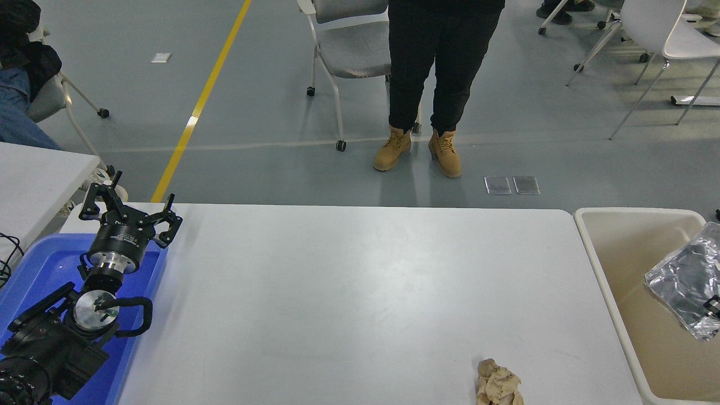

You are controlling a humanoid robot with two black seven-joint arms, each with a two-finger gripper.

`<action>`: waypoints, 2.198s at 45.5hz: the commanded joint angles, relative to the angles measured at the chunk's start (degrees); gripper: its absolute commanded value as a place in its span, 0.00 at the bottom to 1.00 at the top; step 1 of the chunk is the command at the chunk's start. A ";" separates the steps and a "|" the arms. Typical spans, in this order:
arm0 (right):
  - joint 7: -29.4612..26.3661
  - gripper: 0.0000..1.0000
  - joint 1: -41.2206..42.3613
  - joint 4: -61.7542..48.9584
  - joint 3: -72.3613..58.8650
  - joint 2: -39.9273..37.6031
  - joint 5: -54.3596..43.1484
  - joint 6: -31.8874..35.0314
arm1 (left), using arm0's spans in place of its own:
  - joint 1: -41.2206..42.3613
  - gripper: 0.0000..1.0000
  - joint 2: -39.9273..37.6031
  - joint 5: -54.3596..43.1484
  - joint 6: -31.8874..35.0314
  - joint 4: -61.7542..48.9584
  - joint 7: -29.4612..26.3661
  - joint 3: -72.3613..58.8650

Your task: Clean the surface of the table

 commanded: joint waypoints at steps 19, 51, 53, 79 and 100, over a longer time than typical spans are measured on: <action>0.09 0.37 -0.99 -0.01 0.73 -0.08 0.17 -2.90 | 0.00 1.00 0.00 0.01 0.00 0.02 -0.05 0.00; 0.17 0.98 14.21 0.96 19.62 -8.43 0.61 -2.98 | 0.00 1.00 0.00 0.01 0.00 -0.07 0.04 0.00; 0.26 0.98 15.27 0.87 21.03 -8.61 0.70 -3.25 | 0.00 1.00 0.00 0.01 0.00 0.02 -0.05 0.00; 0.00 0.98 27.31 10.80 52.67 -9.66 8.69 -0.17 | 0.00 1.00 0.00 0.01 0.00 -0.07 -0.05 0.00; -4.92 0.98 30.13 37.60 53.47 -15.82 29.97 -2.10 | 0.00 1.00 0.00 0.01 0.00 0.02 0.04 0.00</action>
